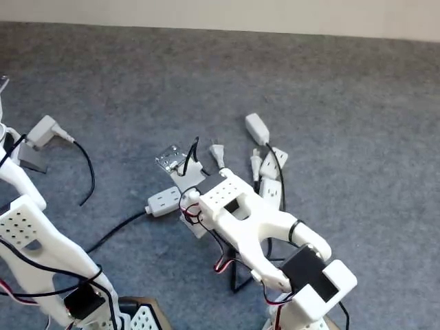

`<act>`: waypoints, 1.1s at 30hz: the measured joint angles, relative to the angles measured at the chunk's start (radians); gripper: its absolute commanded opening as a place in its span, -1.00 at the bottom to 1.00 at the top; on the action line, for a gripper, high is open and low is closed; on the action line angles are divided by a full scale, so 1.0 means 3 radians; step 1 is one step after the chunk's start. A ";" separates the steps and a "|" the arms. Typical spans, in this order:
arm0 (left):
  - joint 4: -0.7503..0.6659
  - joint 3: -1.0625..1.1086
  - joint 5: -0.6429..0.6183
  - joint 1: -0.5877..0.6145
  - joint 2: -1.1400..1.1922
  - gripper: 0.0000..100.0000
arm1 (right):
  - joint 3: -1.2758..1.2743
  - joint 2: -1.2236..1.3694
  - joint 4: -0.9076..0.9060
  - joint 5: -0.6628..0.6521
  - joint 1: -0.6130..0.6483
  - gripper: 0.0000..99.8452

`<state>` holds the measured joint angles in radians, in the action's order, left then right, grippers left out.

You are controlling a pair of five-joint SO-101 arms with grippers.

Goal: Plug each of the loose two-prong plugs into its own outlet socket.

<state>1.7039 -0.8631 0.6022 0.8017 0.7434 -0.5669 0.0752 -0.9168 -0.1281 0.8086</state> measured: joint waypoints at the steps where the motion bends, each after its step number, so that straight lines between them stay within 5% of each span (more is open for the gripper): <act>1: 0.0000 0.0000 0.0000 0.0000 0.0000 -0.34 | 0.0000 0.0000 0.0000 0.0000 0.0000 -0.72; 9: 0.0000 0.0000 0.0000 0.0000 0.0000 -0.34 | 0.0000 0.0000 -0.0005 0.0000 0.0005 -0.75; 12: 0.0000 0.0000 0.0000 0.0000 0.0000 -0.34 | 0.0000 0.0000 -0.0005 -0.0107 0.0005 -0.99; 22: 0.0000 0.0000 0.0000 0.0000 0.0000 -0.34 | 0.0092 0.0005 -0.0031 -0.0133 -0.0123 -0.99; 33: 0.0118 -0.0440 -0.0026 -0.0327 0.0005 -0.34 | 0.1575 0.0010 -0.1570 -0.0169 -0.0419 -0.99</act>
<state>1.7392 -0.9950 0.5946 0.7035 0.7449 -0.0944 0.0783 -1.3878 -0.1788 0.6828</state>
